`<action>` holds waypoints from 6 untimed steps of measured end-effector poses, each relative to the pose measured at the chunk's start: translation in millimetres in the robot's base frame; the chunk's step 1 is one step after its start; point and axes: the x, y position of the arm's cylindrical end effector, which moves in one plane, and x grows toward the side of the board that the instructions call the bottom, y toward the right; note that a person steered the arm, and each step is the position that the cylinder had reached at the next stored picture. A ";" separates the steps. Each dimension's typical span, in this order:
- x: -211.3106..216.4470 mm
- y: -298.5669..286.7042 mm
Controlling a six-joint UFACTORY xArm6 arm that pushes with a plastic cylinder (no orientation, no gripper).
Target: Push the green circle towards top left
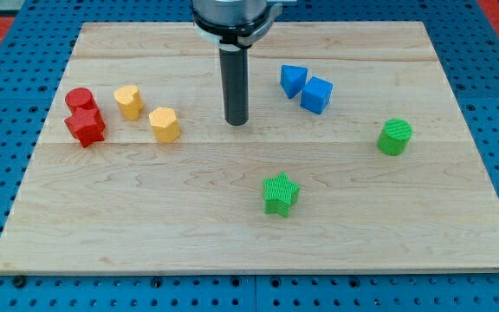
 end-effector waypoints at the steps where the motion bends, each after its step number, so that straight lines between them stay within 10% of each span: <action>1: 0.0 21.0; 6: 57.4 48.8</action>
